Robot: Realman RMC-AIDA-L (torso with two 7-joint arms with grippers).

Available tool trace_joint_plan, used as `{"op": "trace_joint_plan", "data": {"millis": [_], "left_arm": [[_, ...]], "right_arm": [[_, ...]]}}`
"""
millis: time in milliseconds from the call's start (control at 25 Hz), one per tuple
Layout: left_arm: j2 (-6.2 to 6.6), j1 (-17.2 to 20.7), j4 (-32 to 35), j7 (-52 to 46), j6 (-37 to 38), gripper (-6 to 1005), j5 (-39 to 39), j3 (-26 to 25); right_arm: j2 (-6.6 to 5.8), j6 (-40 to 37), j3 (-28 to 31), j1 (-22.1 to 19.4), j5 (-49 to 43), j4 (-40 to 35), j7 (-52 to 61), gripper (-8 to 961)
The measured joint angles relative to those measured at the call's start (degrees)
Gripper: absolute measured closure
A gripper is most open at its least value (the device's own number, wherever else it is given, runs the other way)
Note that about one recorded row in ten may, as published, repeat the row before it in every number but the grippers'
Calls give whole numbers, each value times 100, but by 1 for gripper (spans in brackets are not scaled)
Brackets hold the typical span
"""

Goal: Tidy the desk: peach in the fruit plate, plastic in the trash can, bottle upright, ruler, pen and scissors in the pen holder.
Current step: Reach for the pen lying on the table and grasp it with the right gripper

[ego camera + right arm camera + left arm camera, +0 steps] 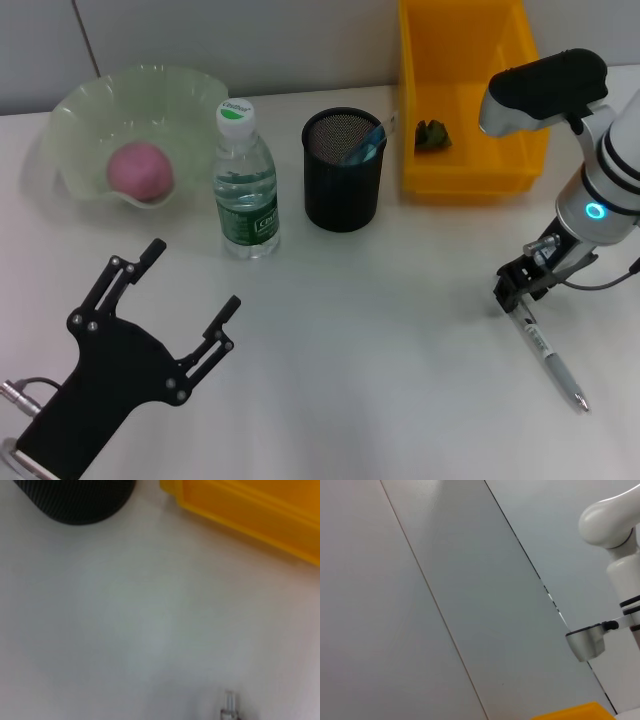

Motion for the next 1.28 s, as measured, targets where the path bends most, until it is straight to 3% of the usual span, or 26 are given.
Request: {"op": "trace_joint_plan", "data": {"millis": [480, 680, 920, 1120, 1280], "left_arm": [[-2, 1, -1, 0, -11, 216, 0, 8], [-2, -8, -1, 0, -11, 216, 0, 8], [-2, -9, -2, 0, -17, 216, 0, 8], [6, 24, -19, 0, -140, 216, 0, 8], [6, 23, -19, 0, -148, 216, 0, 8]], "right_arm": [[-6, 30, -158, 55, -34, 146, 0, 578], [-7, 4, -316, -5, -33, -153, -1, 707], [-5, -136, -264, -198, 1, -808, -1, 787], [-8, -287, -100, -292, 154, -1094, -1, 944], [-16, -359, -81, -277, 181, -1016, -3, 932]]}}
